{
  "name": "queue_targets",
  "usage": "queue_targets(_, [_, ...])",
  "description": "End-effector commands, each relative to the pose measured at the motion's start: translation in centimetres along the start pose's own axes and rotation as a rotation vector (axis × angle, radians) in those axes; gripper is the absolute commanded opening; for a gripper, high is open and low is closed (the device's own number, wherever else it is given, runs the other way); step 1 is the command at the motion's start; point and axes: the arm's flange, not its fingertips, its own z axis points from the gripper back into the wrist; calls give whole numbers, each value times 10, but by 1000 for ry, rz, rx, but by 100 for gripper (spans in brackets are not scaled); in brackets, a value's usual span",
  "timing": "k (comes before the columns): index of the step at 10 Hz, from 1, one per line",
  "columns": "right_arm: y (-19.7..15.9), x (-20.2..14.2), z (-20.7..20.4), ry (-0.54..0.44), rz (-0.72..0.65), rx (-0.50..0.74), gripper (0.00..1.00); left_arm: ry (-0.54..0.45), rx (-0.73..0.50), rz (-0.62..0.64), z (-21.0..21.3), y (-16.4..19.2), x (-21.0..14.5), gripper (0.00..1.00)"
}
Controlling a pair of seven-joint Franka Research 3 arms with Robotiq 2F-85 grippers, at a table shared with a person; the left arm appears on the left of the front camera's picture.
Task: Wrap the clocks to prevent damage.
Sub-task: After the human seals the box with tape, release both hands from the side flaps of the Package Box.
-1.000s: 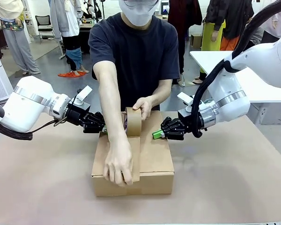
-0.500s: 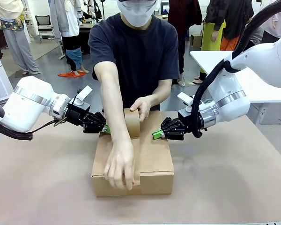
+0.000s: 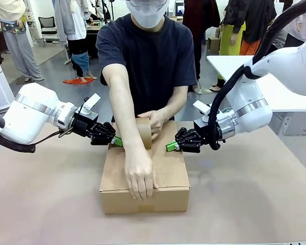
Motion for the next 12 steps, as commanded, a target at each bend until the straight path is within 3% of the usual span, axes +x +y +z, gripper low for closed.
queue_targets(1, [-1,-3,-1,6,-4,-5,1,3,2,4,-2,2,-3,0])
queue_targets(12, [-1,-3,-1,6,-4,-5,1,3,2,4,-2,2,-3,0])
